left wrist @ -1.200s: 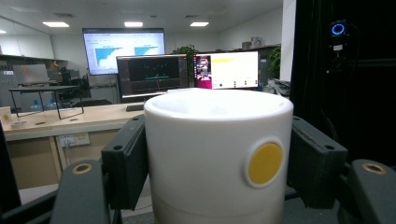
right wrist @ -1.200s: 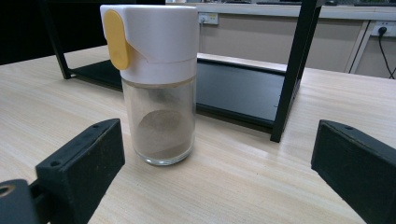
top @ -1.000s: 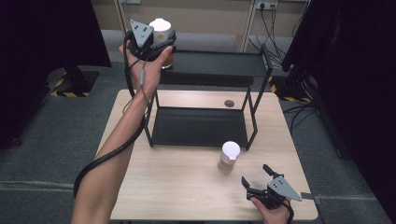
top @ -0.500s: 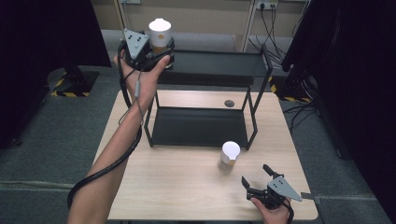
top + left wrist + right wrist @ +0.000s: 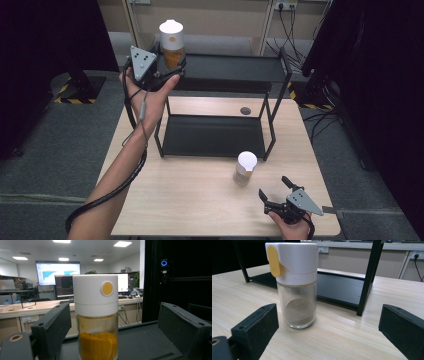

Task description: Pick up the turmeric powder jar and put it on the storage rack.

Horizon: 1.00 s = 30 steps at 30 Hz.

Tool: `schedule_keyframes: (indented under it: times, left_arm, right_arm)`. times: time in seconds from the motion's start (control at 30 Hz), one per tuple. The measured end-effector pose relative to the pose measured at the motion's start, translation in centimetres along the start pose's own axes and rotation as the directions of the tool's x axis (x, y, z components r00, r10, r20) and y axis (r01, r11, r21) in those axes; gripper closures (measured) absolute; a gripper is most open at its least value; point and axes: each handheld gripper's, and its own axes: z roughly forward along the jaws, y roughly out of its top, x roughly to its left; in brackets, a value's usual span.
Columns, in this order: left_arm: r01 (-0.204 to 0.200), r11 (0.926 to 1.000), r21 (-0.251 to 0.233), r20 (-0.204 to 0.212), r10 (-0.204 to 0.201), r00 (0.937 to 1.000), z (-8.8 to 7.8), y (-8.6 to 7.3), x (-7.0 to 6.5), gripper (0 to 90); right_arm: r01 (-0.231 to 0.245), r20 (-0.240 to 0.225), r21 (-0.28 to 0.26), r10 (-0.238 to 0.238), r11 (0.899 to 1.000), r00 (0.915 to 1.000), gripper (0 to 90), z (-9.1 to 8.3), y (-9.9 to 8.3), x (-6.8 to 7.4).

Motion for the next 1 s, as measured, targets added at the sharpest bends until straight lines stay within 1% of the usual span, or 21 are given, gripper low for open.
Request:
schedule_keyframes:
  times: [0.07, 0.27, 0.43, 0.6, 0.63, 0.83, 0.93, 0.97, 1.0]
  left_arm:
    - [0.013, 0.9999, -0.006, 0.007, -0.013, 0.9999, -0.6, -0.4, 0.0, 11.1]
    - [0.001, 1.0000, -0.008, 0.015, -0.001, 0.9999, -1.6, -1.2, -0.1, 11.1]
    - [0.008, 0.9999, -0.007, 0.027, -0.008, 0.9996, -2.1, -1.9, -0.3, 11.1]
    - [0.016, 0.9998, -0.014, 0.031, -0.016, 0.9994, -2.9, -3.0, -0.7, 11.1]
    - [0.016, 0.9998, -0.014, 0.031, -0.016, 0.9994, -2.9, -3.0, -0.7, 11.1]
    - [0.022, 0.9997, -0.011, 0.046, -0.022, 0.9987, -3.9, -4.4, -0.9, 11.1]
    - [0.033, 0.9994, -0.008, 0.056, -0.033, 0.9979, -4.5, -5.1, -0.8, 11.1]
    - [0.033, 0.9994, -0.008, 0.056, -0.033, 0.9979, -4.5, -5.1, -0.8, 11.1]
    - [0.039, 0.9992, -0.004, 0.061, -0.039, 0.9974, -4.8, -5.5, -0.8, 11.1]
  right_arm:
    - [-0.002, 0.001, -0.002, 0.002, 1.000, 1.0000, 2.9, 0.0, 0.0, 0.0]
    - [-0.001, 0.002, -0.002, 0.001, 1.000, 1.0000, 2.9, 0.0, 0.0, 0.0]
    - [0.000, 0.003, -0.001, 0.000, 1.000, 1.0000, 2.9, 0.0, 0.0, 0.1]
    - [-0.003, 0.002, -0.002, 0.003, 1.000, 1.0000, 2.9, 0.0, 0.0, 0.0]
    - [-0.003, 0.002, -0.002, 0.003, 1.000, 1.0000, 2.9, 0.0, 0.0, 0.0]
    - [-0.002, 0.002, -0.003, 0.002, 1.000, 1.0000, 2.9, 0.0, 0.0, 0.0]
    - [-0.002, 0.002, -0.002, 0.002, 1.000, 1.0000, 2.9, 0.0, 0.0, 0.0]
    - [-0.001, 0.002, -0.002, 0.001, 1.000, 1.0000, 2.9, 0.0, 0.0, 0.0]
    - [-0.001, 0.002, -0.002, 0.001, 1.000, 1.0000, 2.9, 0.0, 0.0, 0.0]
